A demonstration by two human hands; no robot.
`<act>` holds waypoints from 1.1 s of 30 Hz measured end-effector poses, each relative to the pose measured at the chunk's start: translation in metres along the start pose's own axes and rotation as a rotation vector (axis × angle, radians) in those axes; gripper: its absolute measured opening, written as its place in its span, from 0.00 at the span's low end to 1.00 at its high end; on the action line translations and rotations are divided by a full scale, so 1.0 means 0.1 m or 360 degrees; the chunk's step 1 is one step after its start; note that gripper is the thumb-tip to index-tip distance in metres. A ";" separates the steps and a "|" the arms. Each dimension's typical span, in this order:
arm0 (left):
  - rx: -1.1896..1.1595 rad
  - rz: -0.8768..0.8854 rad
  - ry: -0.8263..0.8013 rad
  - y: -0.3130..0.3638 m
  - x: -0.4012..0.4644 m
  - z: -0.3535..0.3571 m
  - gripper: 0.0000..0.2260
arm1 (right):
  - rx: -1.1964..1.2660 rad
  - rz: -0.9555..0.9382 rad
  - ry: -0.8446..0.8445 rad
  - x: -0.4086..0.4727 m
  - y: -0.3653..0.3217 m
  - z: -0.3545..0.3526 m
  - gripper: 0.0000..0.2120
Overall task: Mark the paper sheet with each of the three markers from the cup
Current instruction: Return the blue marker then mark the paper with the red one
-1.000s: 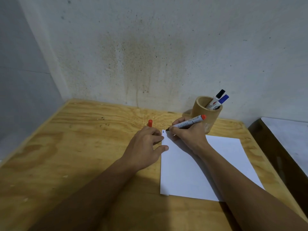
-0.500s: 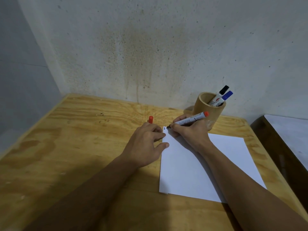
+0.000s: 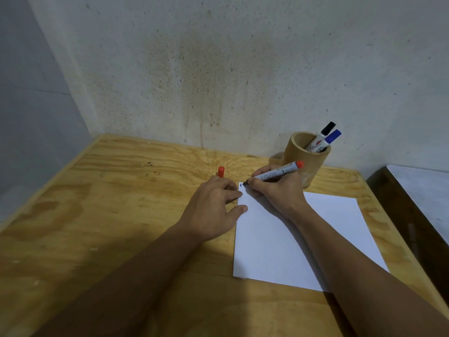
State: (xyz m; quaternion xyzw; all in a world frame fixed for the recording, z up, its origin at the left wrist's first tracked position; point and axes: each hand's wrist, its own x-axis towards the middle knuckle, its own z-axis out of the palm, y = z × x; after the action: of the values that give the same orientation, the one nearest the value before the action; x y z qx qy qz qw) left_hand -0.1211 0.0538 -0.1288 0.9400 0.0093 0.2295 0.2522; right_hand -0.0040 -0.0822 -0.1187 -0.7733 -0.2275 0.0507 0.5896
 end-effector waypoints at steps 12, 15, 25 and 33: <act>0.0008 -0.0005 0.0010 0.01 -0.01 0.01 0.18 | 0.0006 -0.0002 -0.0044 0.00 0.00 0.00 0.06; 0.0015 0.0000 0.0010 0.00 -0.01 0.01 0.18 | 0.0007 0.0004 -0.0044 0.01 0.01 0.00 0.06; -0.0080 -0.0118 0.0022 0.02 0.00 -0.01 0.18 | 0.0343 0.0097 0.0135 -0.02 -0.05 -0.05 0.06; -0.0226 -0.0451 0.0340 -0.03 0.32 -0.14 0.17 | 0.0735 0.0104 0.0077 -0.04 -0.35 -0.20 0.06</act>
State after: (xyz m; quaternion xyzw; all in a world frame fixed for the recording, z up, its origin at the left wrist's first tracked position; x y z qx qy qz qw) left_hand -0.0980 0.0674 -0.1059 0.8794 0.1521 0.2901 0.3454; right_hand -0.0107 -0.0946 -0.0805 -0.6259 -0.1705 0.1018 0.7542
